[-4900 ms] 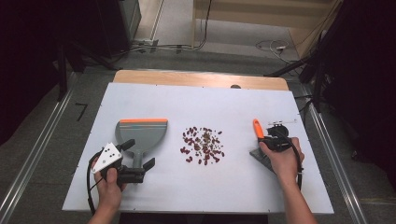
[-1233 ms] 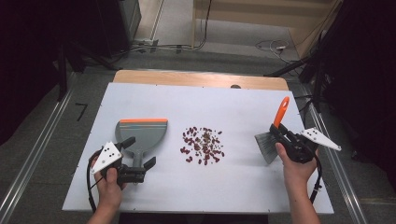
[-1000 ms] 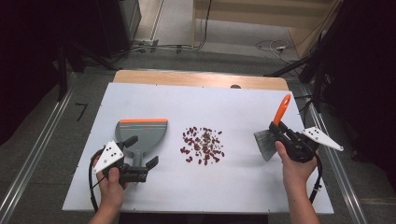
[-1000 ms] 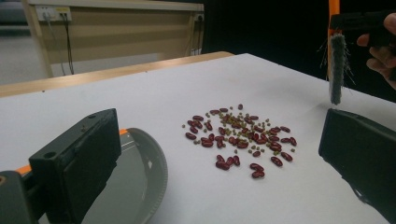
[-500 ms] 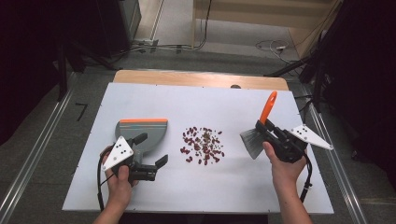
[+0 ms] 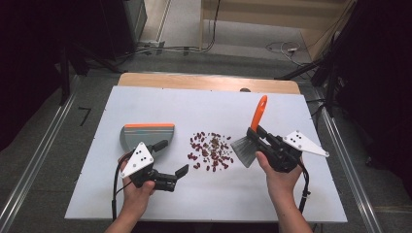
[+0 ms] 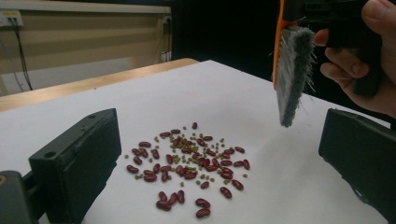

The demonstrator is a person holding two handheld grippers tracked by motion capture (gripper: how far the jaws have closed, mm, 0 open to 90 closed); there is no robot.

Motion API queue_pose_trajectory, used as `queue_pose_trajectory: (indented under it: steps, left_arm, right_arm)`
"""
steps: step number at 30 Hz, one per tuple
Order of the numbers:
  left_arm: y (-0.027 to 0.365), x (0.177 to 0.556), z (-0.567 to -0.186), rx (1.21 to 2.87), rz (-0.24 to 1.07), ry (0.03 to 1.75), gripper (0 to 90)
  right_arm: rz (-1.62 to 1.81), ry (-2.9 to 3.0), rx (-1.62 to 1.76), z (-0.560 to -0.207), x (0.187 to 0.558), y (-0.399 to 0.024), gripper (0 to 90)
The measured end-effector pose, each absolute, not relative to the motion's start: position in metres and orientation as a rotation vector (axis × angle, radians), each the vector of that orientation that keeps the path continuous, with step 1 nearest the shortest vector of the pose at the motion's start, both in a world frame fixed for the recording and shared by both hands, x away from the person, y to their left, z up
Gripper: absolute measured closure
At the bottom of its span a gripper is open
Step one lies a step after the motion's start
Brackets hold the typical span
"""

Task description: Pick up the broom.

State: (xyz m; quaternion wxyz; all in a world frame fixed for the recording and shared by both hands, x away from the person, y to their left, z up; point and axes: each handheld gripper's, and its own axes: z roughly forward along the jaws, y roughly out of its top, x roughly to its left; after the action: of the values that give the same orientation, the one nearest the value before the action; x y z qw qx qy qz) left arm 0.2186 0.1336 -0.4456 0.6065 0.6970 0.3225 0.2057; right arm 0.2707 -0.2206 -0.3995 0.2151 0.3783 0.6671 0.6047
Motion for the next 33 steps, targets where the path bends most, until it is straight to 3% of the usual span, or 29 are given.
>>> queue_pose_trajectory:
  steps: [11, 24, 33]
  left_arm:
    - [0.111, 0.217, -0.446, 1.631, 0.410, 0.731, 0.3]
    - [0.083, 0.213, -0.451, 1.682, 0.351, 0.721, 7.0]
    - [0.069, 0.210, -0.455, 1.702, 0.354, 0.751, 24.2]
  right_arm:
    - [1.716, 1.896, 0.978, -0.397, 0.257, -0.190, 69.1]
    - [1.757, 1.950, 0.903, -0.396, 0.240, -0.157, 69.1]
    - [1.768, 1.981, 0.875, -0.398, 0.233, -0.142, 69.0]
